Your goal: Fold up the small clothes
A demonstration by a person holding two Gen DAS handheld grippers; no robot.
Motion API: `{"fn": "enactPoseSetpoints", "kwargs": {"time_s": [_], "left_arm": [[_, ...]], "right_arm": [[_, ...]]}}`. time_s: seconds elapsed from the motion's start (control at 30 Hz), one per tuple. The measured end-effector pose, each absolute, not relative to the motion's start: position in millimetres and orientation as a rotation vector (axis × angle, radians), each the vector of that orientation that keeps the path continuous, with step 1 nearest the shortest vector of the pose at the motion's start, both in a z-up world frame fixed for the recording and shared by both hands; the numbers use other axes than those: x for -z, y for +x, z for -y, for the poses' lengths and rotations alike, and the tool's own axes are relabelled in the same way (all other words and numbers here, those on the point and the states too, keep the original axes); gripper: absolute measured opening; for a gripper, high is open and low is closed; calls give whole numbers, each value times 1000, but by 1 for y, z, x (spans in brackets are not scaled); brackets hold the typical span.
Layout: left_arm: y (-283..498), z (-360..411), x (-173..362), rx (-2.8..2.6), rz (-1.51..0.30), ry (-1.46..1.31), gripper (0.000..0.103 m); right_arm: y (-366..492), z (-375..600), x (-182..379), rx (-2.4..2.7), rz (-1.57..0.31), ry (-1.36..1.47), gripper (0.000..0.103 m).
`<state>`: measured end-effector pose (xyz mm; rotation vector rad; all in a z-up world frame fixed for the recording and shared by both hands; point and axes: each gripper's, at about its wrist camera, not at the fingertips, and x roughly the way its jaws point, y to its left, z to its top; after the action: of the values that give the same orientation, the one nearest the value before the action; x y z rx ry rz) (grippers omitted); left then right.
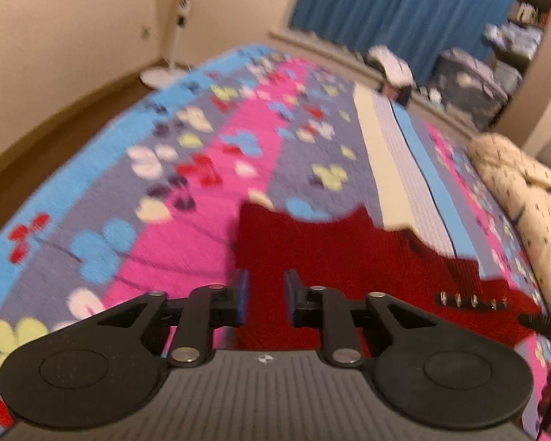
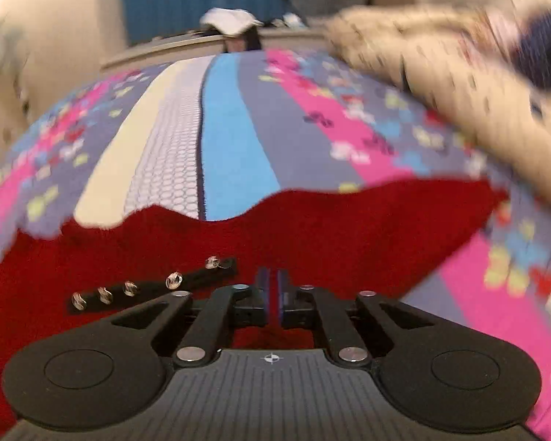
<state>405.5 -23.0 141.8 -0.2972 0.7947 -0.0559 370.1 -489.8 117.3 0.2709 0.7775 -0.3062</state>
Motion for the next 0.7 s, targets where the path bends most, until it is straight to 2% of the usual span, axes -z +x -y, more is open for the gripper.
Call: {"fn": "enactPoseSetpoints", "kwargs": {"time_s": [0.1, 0.3, 0.47, 0.5, 0.53, 0.7], "left_arm": [[408, 32, -129, 68, -850, -290, 25], [409, 41, -117, 85, -892, -280, 25], [410, 47, -104, 100, -938, -262, 25], [411, 50, -97, 83, -975, -233, 23], [412, 51, -92, 66, -993, -202, 16], [407, 54, -103, 43, -946, -179, 15]], "right_arm": [[360, 502, -119, 282, -739, 457, 32], [357, 505, -115, 209, -695, 602, 33], [369, 504, -79, 269, -921, 528, 32], [367, 509, -79, 267, -911, 563, 32], [365, 512, -83, 267, -904, 587, 32], [356, 544, -108, 327, -749, 618, 36]]}}
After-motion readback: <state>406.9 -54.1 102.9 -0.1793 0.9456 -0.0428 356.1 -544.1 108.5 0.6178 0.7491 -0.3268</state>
